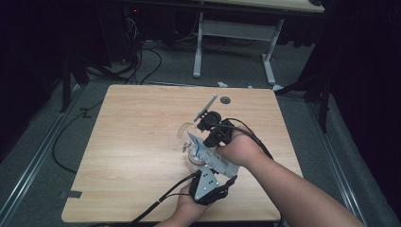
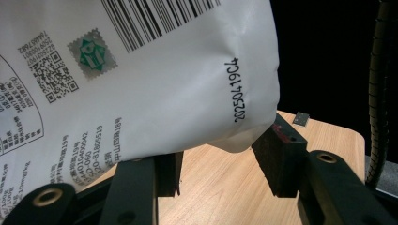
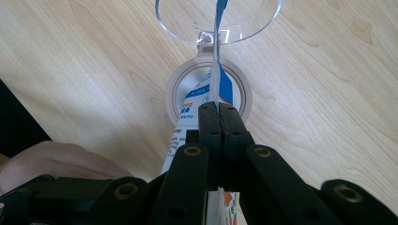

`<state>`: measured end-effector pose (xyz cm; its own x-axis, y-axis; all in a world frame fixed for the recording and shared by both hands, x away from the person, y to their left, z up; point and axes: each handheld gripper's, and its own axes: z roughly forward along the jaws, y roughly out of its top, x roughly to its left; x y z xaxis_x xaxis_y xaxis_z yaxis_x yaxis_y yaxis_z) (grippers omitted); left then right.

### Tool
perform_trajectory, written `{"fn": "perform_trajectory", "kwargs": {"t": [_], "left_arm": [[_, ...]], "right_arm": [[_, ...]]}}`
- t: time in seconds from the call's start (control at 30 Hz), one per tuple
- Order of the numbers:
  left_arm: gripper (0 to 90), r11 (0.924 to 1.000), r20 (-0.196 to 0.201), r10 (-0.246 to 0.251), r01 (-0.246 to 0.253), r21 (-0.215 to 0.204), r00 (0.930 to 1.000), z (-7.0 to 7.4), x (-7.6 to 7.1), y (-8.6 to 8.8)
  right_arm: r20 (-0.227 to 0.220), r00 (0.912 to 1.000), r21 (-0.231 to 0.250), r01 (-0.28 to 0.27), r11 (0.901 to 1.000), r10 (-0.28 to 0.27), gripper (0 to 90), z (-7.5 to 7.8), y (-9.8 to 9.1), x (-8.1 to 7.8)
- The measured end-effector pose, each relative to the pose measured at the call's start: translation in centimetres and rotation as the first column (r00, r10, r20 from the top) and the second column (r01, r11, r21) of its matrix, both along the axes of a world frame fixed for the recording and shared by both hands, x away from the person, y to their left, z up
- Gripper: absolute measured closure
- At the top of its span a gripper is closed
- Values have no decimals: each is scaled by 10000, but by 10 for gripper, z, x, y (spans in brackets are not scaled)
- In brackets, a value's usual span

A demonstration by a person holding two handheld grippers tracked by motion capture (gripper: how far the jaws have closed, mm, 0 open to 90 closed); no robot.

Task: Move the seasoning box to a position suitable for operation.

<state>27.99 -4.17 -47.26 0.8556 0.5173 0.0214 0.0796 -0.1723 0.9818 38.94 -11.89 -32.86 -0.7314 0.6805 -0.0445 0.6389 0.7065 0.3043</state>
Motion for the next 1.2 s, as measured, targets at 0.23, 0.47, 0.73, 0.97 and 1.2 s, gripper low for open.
{"fn": "perform_trajectory", "kwargs": {"t": [0.23, 0.47, 0.73, 0.97, 1.2], "left_arm": [[550, 10000, 13, -25, 25, 5, 10000, -2, 0, 1], [550, 10000, 2, -48, 48, -21, 10000, -5, -2, 1], [548, 9999, 12, -90, 90, 57, 10000, -10, -3, 3], [547, 9998, 16, -130, 130, 174, 9999, -14, -4, 3], [546, 9997, -31, -123, 123, 225, 9999, -17, -4, 4]], "right_arm": [[43, 10000, 3, 18, 10000, -18, 899, 0, 0, -1], [26, 10000, 64, 6, 10000, -6, 898, -1, -2, -2], [1, 10000, 32, 11, 10000, -11, 898, -3, -3, -3], [-49, 10000, 78, 58, 10000, -58, 898, -4, -6, -5], [-78, 9999, 134, 123, 9998, -122, 898, -4, -7, -5]]}}
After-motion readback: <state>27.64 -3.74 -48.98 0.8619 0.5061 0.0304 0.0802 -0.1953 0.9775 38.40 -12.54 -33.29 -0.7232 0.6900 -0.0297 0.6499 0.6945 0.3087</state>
